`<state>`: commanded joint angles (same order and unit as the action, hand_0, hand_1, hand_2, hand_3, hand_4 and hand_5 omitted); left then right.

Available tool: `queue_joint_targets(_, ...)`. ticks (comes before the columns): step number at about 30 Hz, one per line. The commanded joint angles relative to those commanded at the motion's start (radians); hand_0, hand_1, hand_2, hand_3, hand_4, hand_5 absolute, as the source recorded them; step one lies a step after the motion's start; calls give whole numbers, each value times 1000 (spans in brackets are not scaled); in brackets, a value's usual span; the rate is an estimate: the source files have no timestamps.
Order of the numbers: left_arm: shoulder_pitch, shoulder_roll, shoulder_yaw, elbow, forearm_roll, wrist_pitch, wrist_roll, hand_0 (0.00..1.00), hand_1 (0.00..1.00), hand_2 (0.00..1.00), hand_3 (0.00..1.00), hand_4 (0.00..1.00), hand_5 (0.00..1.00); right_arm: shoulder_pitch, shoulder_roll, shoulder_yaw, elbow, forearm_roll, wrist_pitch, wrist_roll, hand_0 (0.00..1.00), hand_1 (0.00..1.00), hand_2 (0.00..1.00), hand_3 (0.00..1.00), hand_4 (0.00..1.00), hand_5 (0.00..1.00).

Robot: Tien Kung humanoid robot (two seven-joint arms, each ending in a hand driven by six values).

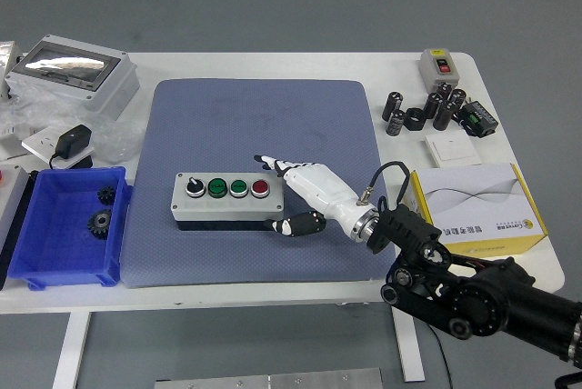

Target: Pick up the button,place it on the desk,press the button,press the button

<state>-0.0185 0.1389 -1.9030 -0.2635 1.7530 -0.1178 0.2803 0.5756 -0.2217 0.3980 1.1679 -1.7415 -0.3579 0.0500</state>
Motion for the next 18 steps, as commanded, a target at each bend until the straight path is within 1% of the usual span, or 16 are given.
queue_joint_targets(2, 0, 0, 0, 0, 0, -2, 0, 716, 689, 672, 824, 546, 831, -12, -18, 19, 34, 29, 22, 13, 771, 798, 919, 998, 782, 140)
queue_joint_targets(3, 1, -1, 0, 0, 0, -3, -1, 716, 690, 672, 824, 545, 831, -21, -30, 35, 55, 49, 38, 24, 775, 796, 946, 998, 800, 139)
queue_joint_targets(6, 3, -1, -1, 0, 0, -4, -1, 716, 690, 672, 824, 545, 831, -56, -78, 98, 124, 113, 85, 57, 775, 796, 946, 998, 800, 139)
queue_joint_targets(8, 5, -1, 0, -1, -1, -4, 0, 716, 690, 672, 824, 545, 831, -76, -110, 143, 174, 153, 95, 71, 775, 796, 946, 998, 800, 139)
queue_joint_targets(9, 6, -1, 0, -1, -1, -4, 1, 716, 691, 671, 823, 544, 832, -84, -125, 165, 198, 169, 86, 75, 778, 803, 973, 998, 808, 140)
queue_joint_targets(11, 9, -1, 1, -2, -1, -3, 4, 716, 691, 671, 823, 544, 832, -94, -158, 216, 252, 178, 50, 69, 778, 803, 973, 998, 808, 140)
queue_joint_targets(14, 9, 0, 1, -2, 0, -2, 3, 716, 691, 671, 823, 544, 832, -99, -196, 282, 327, 127, -9, 23, 778, 803, 973, 998, 808, 140)
queue_joint_targets(15, 9, 0, 0, -1, 1, -2, 2, 715, 689, 671, 822, 544, 832, -99, -208, 303, 353, 104, -30, 2, 790, 827, 991, 998, 831, 180)
queue_joint_targets(16, 9, 0, 0, -1, 1, -2, 0, 715, 689, 671, 822, 544, 832, -98, -221, 309, 377, 80, -33, -19, 790, 827, 991, 998, 831, 180)
queue_joint_targets(18, 8, 0, 0, 0, 0, -1, -1, 715, 689, 671, 822, 544, 832, -92, -245, 292, 417, 36, -2, -62, 790, 827, 991, 998, 831, 180)
